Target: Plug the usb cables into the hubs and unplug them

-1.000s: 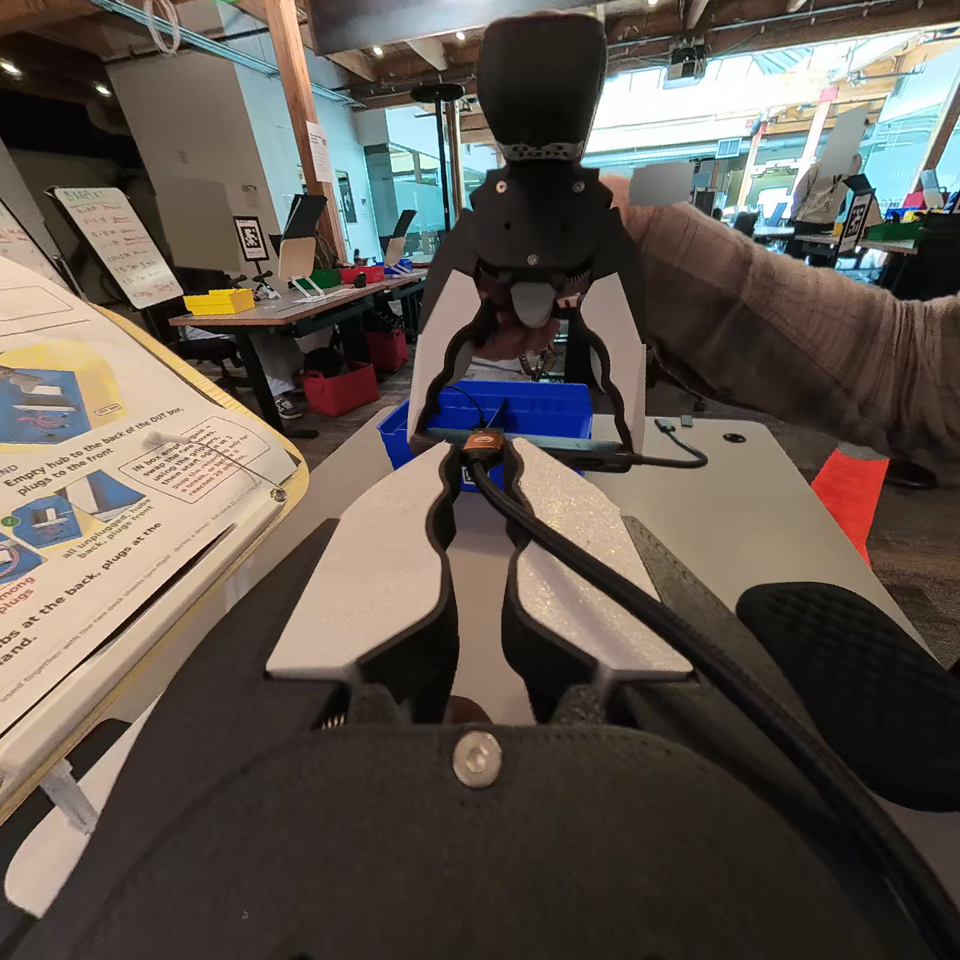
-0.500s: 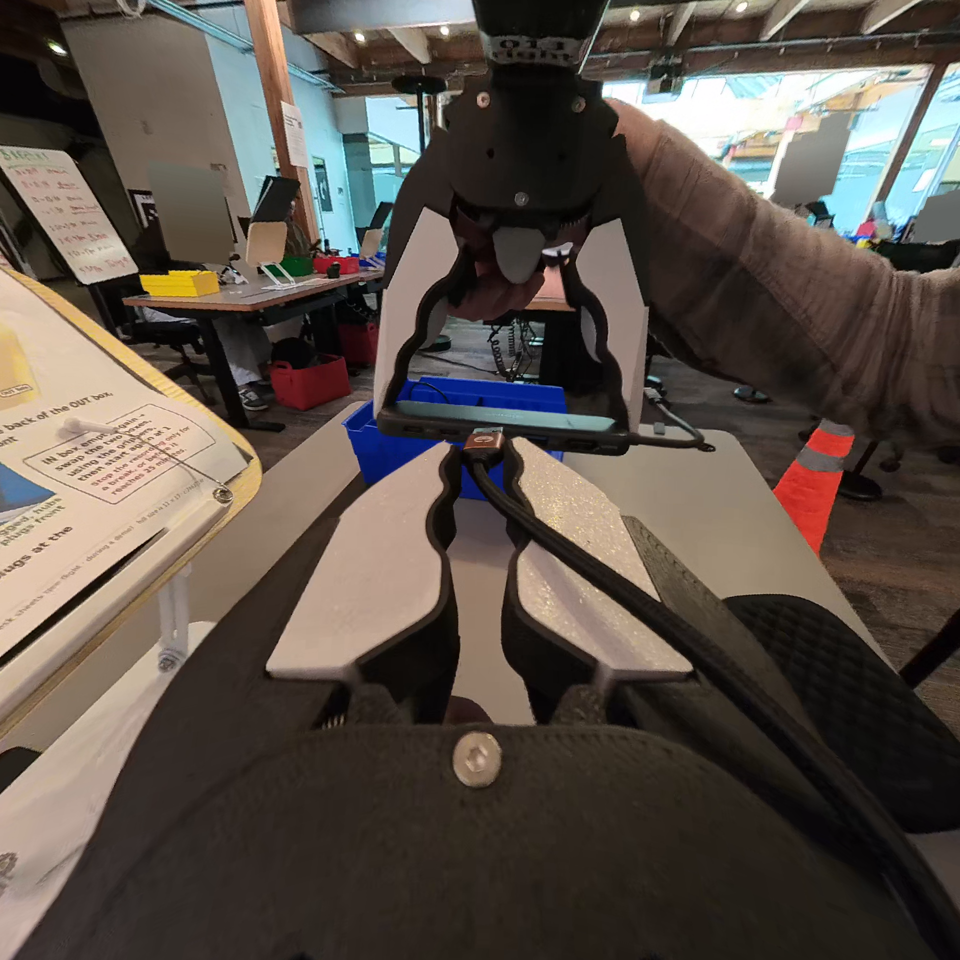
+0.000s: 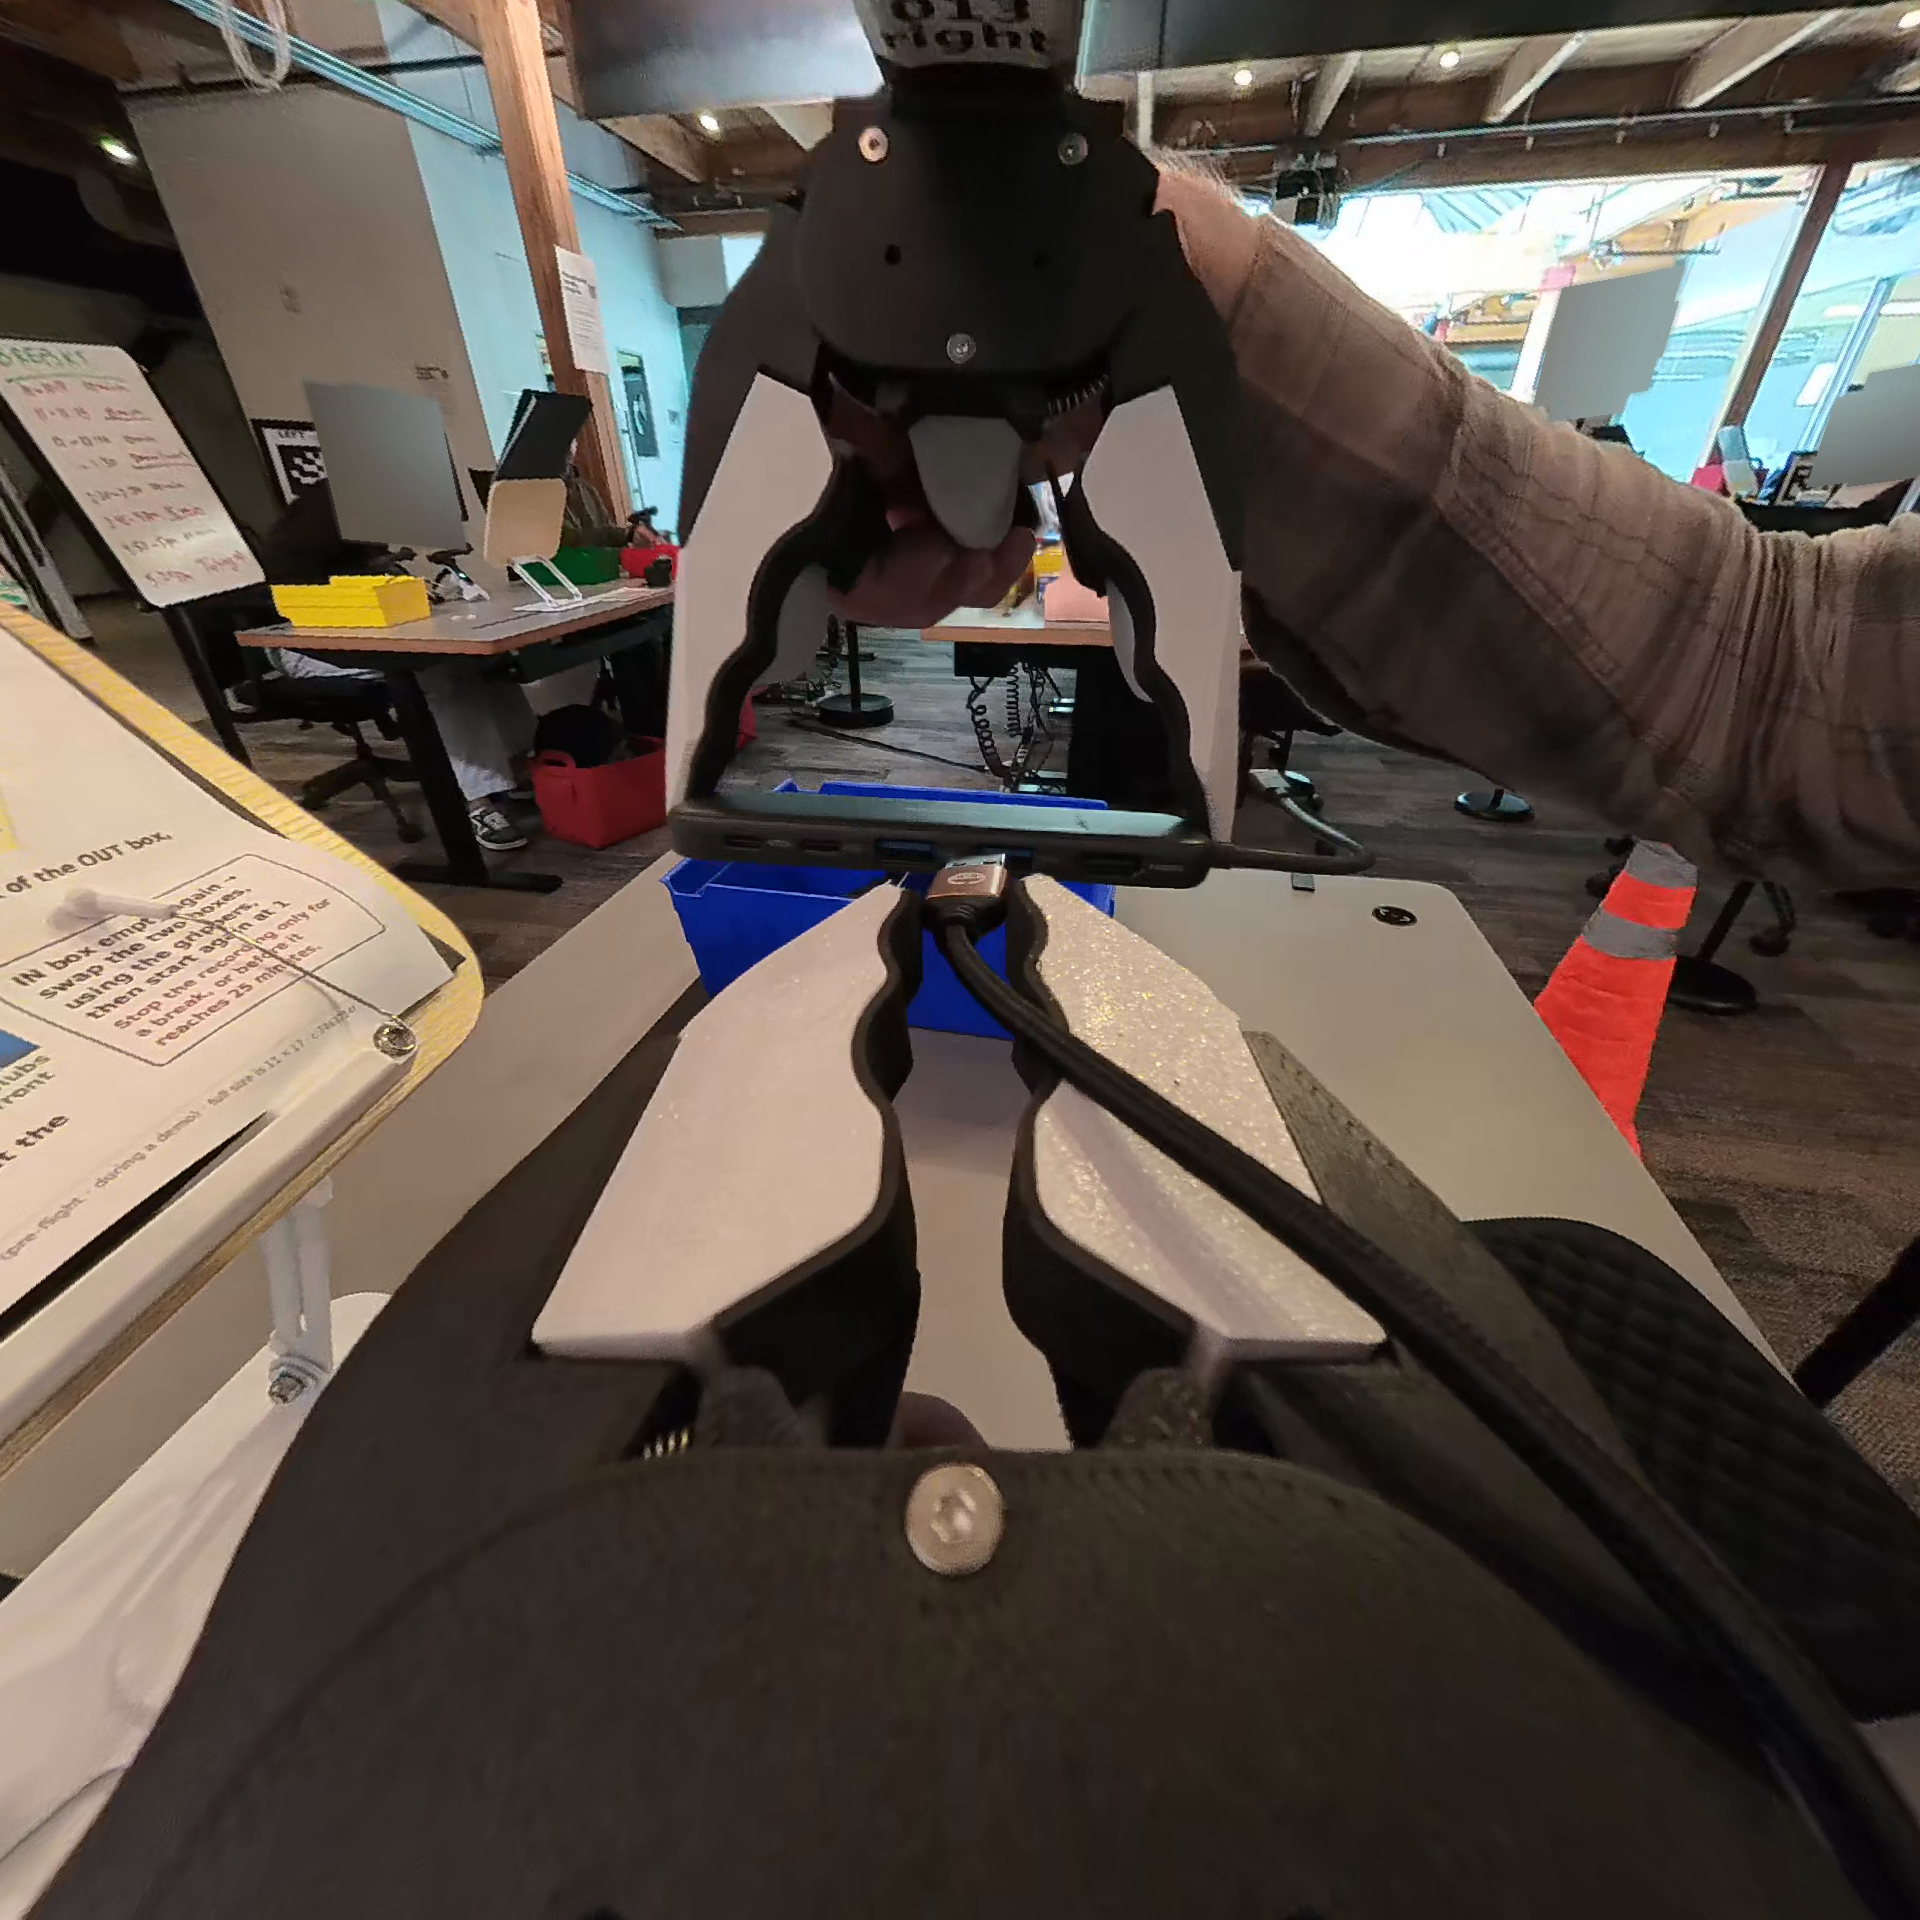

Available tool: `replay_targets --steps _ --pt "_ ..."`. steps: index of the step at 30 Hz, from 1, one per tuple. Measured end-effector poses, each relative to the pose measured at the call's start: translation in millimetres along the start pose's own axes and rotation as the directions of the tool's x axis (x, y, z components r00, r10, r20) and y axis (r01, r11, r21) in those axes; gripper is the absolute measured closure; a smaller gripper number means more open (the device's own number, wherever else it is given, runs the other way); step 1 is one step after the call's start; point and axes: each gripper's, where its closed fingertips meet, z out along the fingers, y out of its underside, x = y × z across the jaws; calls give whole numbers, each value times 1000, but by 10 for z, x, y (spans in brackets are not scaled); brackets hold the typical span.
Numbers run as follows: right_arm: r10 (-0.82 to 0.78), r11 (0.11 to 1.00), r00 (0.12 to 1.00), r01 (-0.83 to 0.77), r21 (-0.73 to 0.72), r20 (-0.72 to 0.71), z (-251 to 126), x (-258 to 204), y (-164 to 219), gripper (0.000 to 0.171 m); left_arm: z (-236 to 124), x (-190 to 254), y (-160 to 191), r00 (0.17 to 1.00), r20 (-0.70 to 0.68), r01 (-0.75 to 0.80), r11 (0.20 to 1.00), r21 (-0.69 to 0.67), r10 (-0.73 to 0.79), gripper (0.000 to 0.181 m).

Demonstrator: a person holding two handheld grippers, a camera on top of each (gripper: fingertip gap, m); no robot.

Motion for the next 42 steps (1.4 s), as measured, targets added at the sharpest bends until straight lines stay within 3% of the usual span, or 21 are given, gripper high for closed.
replay_targets --steps 12,42 --pt "-2 1000 1000 2 -9 -6 2 5 7 43 79 68 -6 1000 -18 24 1000 20 -24 166" --pt "-27 999 1000 27 -32 0 -26 -12 -54 43 95 87 -18 996 23 -88 995 42 87 166"
